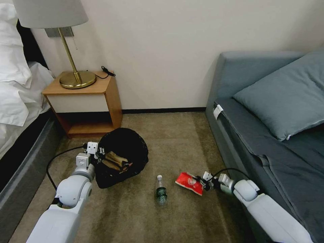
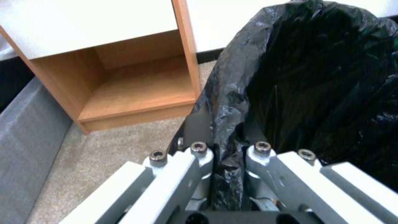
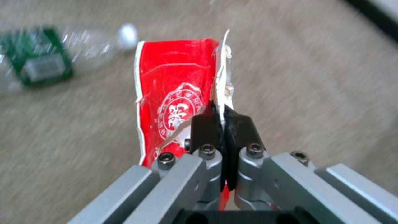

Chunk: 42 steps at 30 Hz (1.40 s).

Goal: Pick up the trash bin, then pick up the garbage on the floor and place it into the trash bin.

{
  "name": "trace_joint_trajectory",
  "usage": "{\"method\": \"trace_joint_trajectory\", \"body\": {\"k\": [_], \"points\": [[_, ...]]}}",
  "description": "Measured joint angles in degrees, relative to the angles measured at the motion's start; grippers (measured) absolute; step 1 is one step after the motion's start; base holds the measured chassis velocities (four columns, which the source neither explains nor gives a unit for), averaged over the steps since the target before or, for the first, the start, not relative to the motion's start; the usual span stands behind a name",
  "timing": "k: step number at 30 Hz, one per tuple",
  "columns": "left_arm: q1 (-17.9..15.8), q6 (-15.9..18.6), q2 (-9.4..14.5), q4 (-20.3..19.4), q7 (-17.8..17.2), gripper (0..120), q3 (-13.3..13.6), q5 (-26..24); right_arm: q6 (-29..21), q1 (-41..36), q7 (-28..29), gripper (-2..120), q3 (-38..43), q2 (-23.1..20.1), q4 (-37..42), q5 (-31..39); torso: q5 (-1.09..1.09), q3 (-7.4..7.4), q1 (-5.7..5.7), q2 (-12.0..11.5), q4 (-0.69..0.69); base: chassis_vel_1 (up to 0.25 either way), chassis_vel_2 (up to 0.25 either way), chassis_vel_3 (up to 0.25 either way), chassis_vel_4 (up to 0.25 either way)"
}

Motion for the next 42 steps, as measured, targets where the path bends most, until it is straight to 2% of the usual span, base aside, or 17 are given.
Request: {"method": "trace_joint_trajectory", "body": {"k": [9, 12, 26, 31, 33, 37, 39, 42], "points": [[0.2, -0.3, -0.2, -0.1, 0.1, 4, 0.3, 0.1, -1.5, 4.0, 0.3, 0, 0.1, -2.1, 7.8, 5.0, -0.01, 0.0, 0.0, 0.0, 0.0, 0.0, 0.0, 0.0, 0.0], [0.2, -0.4, -0.7, -0.1, 0.2, 4, 0.6, 0.1, -3.4, 6.2, 0.8, 0, -0.1, -2.7, 11.8, 9.6, -0.01, 0.0, 0.0, 0.0, 0.0, 0.0, 0.0, 0.0, 0.0], [0.1, -1.0, -1.7, 1.1, 0.4, 4, 1.1, 1.2, -4.6, 11.3, 5.9, 0, -5.8, -1.7, 17.3, 21.1, -0.01, 0.0, 0.0, 0.0, 0.0, 0.0, 0.0, 0.0, 0.0], [-0.2, -1.0, -1.9, 1.3, 0.4, 4, 1.6, 1.3, -4.1, 13.5, 8.6, 0, -9.9, 0.7, 15.7, 23.9, -0.01, 0.0, 0.0, 0.0, 0.0, 0.0, 0.0, 0.0, 0.0], [-0.2, -0.9, -1.8, 1.4, 0.4, 4, 1.7, 1.3, -2.5, 14.7, 10.7, 0, -12.0, 4.2, 12.5, 24.7, -0.01, 0.0, 0.0, 0.0, 0.0, 0.0, 0.0, 0.0, 0.0], [-0.1, -0.9, -1.9, 1.4, 0.4, 4, 1.8, 1.4, -1.8, 15.3, 12.1, 0, -13.3, 7.3, 10.4, 25.3, -0.01, 0.0, 0.0, 0.0, 0.0, 0.0, 0.0, 0.0, 0.0], [0.1, -0.9, -2.0, 1.5, 0.4, 4, 1.9, 1.5, -1.7, 15.9, 13.2, 0, -14.8, 11.8, 8.5, 25.6, -0.02, 0.0, 0.0, 0.0, 0.01, 0.0, 0.0, 0.0, 0.0], [0.2, -1.0, -2.0, 1.4, 0.4, 4, 1.9, 1.6, -1.7, 16.0, 13.3, 0, -15.6, 13.4, 8.0, 25.5, -0.02, 0.0, 0.0, 0.0, 0.02, 0.0, 0.0, 0.0, 0.0]]}}
